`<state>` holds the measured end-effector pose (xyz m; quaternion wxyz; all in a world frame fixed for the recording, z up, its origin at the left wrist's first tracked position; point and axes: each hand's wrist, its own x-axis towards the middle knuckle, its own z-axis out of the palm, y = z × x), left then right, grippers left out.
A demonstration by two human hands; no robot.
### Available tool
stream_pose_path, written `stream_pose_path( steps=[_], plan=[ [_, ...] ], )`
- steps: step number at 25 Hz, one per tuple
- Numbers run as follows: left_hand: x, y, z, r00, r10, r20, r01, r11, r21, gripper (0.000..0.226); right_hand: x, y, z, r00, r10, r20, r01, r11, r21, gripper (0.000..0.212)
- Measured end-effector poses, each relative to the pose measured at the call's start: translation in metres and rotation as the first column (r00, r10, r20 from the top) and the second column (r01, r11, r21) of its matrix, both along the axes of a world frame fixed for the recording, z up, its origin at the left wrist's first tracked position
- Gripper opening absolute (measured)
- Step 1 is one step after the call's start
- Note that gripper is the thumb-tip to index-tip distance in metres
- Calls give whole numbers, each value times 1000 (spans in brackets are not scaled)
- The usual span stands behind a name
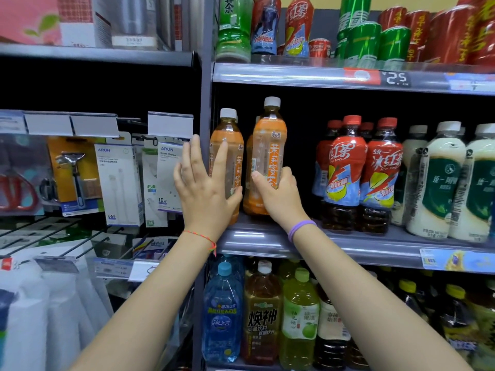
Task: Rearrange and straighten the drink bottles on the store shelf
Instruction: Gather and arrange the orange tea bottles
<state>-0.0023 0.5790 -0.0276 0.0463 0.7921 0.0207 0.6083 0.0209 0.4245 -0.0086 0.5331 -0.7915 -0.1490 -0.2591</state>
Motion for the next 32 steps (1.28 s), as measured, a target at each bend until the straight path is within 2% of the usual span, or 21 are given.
stream_pose_path(
  steps=[4, 8, 14, 15, 17, 19, 20, 22, 32],
  plan=[
    [1, 2, -2, 1000, -22, 16, 22, 1000, -9, 82, 6, 1, 0, 996, -55, -66, 46, 990, -134, 54],
    [0, 0, -5, 999, -32, 11, 32, 999, -34, 81, 4, -6, -1, 985, 89, -147, -110, 983, -145, 65],
    [1, 1, -10, 999, -49, 12, 50, 998, -47, 79, -3, -15, 8, 967, 122, -221, -167, 966, -196, 64],
    [1, 1, -10, 998, -55, 14, 56, 997, -47, 79, -1, -14, 11, 968, 119, -222, -151, 979, -135, 68],
    [2, 0, -12, 997, -73, 17, 74, 996, -50, 76, 4, -9, 19, 965, 119, -236, -79, 982, 172, 81],
    [1, -1, -13, 995, -95, 27, 96, 994, -58, 75, 10, -1, 23, 950, 180, -257, -57, 905, 422, 81],
    [1, -1, -13, 994, -105, 31, 107, 992, -62, 74, 10, 5, 24, 937, 228, -263, -86, 883, 461, 71],
    [1, -1, -13, 992, -120, 28, 121, 991, -61, 72, 4, 17, 21, 914, 299, -274, -139, 865, 482, 63],
    [-3, 5, -23, 983, -178, 30, 180, 981, -75, 67, 7, 32, 18, 917, 317, -242, -139, 823, 551, 65]
  ],
)
